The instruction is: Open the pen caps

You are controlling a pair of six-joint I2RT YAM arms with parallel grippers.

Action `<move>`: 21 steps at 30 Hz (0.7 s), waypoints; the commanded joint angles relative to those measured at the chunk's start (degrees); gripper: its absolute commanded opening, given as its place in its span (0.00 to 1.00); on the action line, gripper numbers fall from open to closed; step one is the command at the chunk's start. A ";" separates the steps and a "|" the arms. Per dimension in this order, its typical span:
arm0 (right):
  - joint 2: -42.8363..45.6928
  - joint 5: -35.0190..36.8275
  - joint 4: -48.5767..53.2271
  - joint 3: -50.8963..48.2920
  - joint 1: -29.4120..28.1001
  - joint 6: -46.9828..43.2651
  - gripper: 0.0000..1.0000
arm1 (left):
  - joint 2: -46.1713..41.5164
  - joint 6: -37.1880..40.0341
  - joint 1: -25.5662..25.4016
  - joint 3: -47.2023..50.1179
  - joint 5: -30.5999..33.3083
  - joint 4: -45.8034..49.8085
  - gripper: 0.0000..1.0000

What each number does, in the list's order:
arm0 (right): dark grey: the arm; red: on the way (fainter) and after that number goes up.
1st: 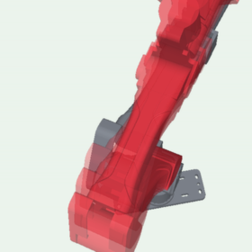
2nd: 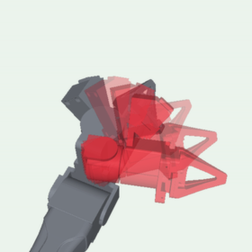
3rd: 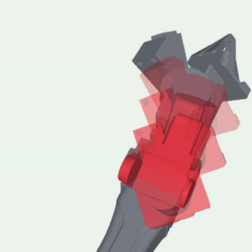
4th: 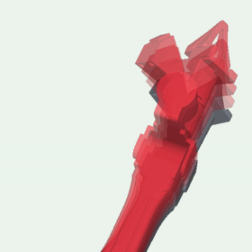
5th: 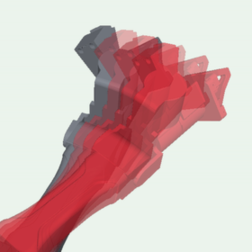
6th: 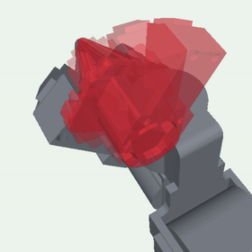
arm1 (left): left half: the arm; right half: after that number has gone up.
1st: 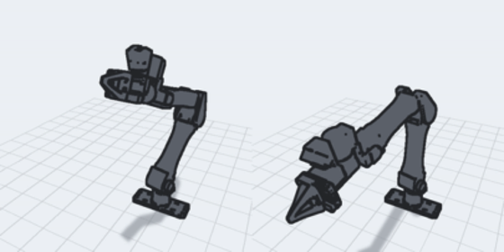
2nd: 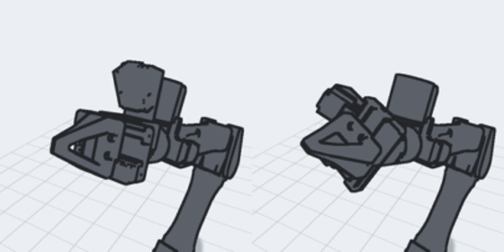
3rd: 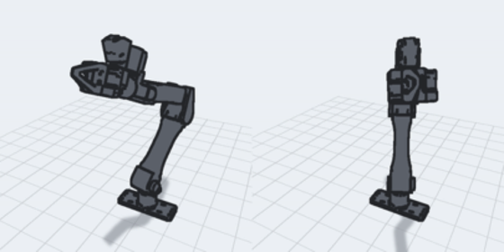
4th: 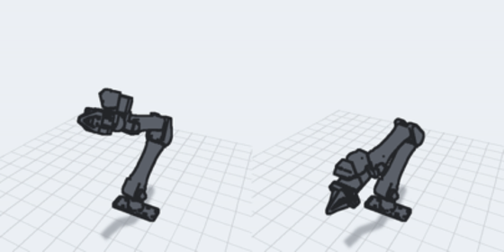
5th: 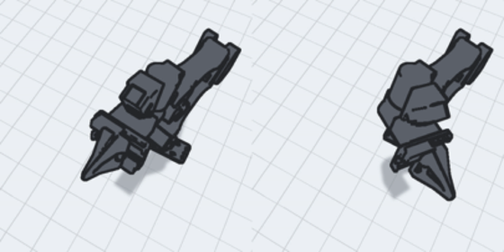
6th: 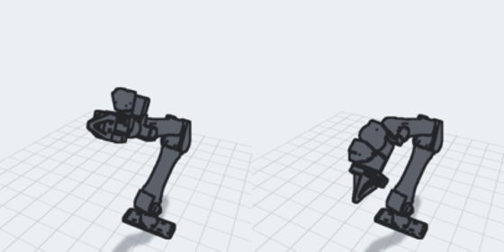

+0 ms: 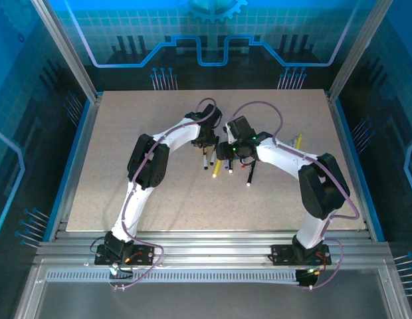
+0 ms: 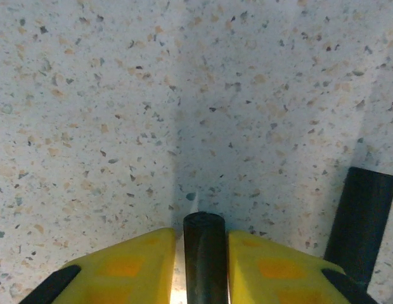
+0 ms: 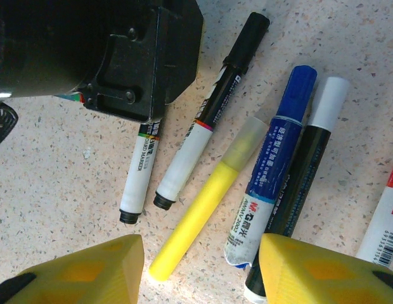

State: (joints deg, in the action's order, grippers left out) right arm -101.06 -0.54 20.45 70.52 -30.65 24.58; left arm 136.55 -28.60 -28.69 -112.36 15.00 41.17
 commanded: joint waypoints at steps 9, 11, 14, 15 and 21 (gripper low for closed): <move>-0.22 -1.45 -0.92 -0.08 -0.64 1.17 0.52 | 1.35 -0.60 -0.02 -0.80 -0.39 1.50 0.21; -0.39 -2.22 -1.23 -0.12 -0.64 1.63 0.51 | 1.13 -0.58 0.17 -0.93 -0.78 1.56 0.19; -0.85 -4.55 -2.42 -0.46 -0.73 2.83 0.51 | -0.05 -0.76 0.81 -0.57 -2.95 1.23 0.14; -1.01 -5.79 -2.96 -0.62 -0.76 3.31 0.50 | -0.88 -0.81 1.23 0.01 -3.87 0.68 0.11; -1.43 -12.79 -8.67 -3.21 -0.84 7.13 0.50 | -6.94 -1.46 2.85 4.72 -9.15 -3.26 0.07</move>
State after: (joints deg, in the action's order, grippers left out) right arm -101.14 -8.19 15.70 68.66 -30.72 28.80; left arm 134.34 -28.67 -26.76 -109.34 10.09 39.46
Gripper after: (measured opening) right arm 0.500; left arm 0.141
